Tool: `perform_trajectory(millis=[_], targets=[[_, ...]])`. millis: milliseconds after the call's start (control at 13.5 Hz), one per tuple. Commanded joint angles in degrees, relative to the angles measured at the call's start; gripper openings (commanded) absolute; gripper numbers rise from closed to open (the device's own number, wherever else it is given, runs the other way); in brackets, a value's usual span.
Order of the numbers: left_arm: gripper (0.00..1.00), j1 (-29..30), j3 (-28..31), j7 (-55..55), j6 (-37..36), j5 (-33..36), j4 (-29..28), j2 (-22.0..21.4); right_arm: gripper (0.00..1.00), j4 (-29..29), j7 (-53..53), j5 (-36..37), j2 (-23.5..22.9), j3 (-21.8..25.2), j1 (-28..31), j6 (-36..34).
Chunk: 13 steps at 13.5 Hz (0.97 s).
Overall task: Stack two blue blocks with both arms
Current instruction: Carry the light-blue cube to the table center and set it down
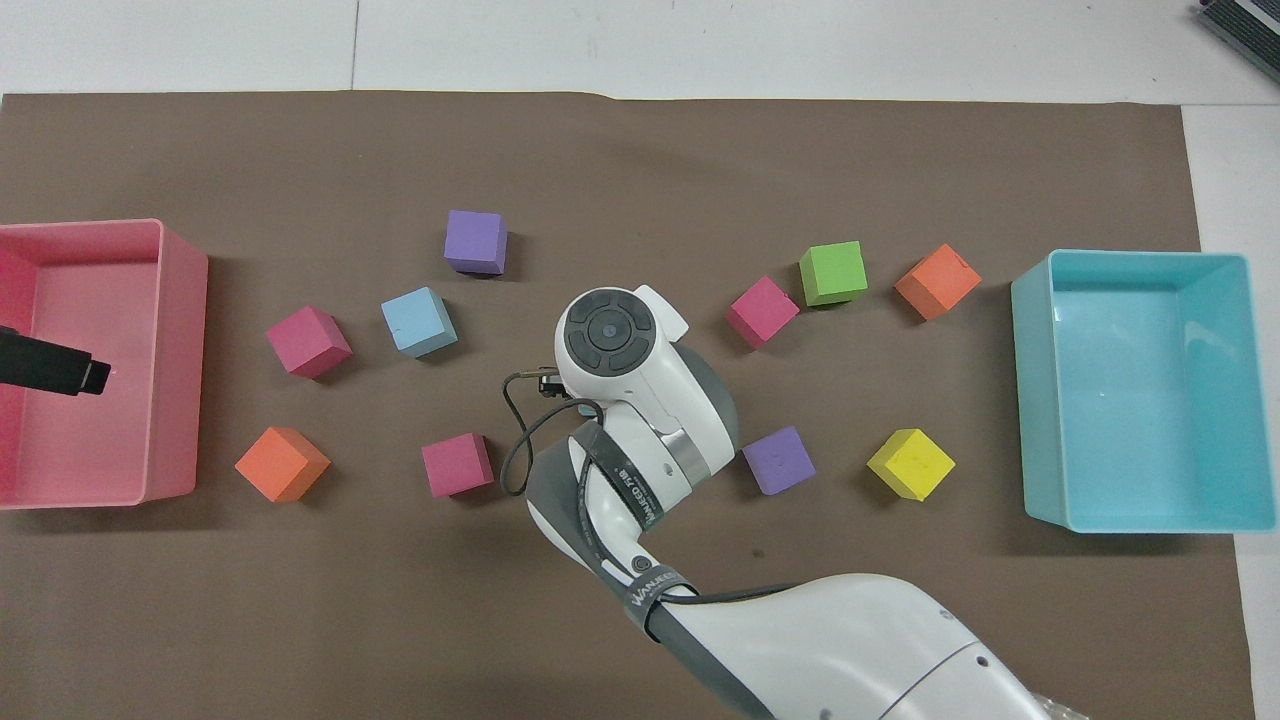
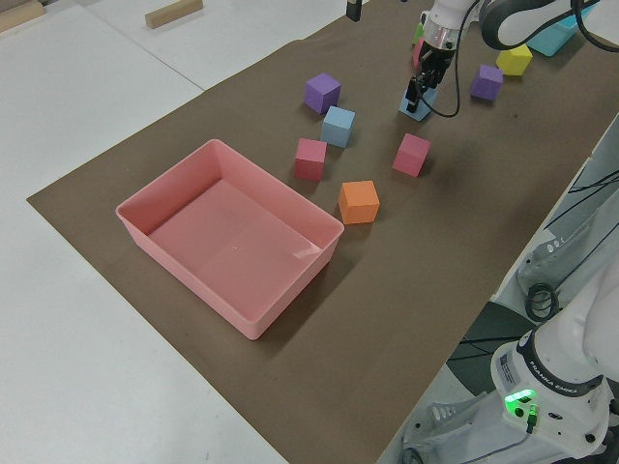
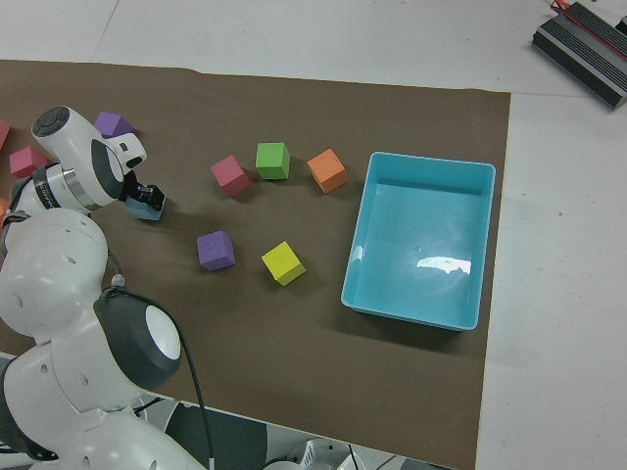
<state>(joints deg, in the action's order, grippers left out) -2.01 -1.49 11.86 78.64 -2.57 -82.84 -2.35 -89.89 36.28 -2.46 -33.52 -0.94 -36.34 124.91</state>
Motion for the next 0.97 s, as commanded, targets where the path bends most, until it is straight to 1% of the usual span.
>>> perform_trajectory(millis=[0,446,669,892], targets=[[1.00,-0.45,0.00,-0.35,-0.24,0.73,-0.13,-0.46,1.00,0.06,-1.91,0.26,1.88,-0.20,0.31,0.60],[1.00,0.07,0.09,-0.43,-0.59,0.64,-0.22,-0.46,1.00,0.06,-1.03,-0.36,5.31,-0.03,1.27,-0.36],[1.00,-0.54,0.00,-0.70,-0.68,0.64,-0.22,-0.55,1.00,-0.38,-0.94,-0.44,7.85,0.06,3.47,-1.50],[1.00,-0.81,-0.44,-3.06,-0.15,0.64,-0.22,-0.46,1.00,-0.55,-1.29,-0.36,11.71,0.06,6.71,-5.18]])
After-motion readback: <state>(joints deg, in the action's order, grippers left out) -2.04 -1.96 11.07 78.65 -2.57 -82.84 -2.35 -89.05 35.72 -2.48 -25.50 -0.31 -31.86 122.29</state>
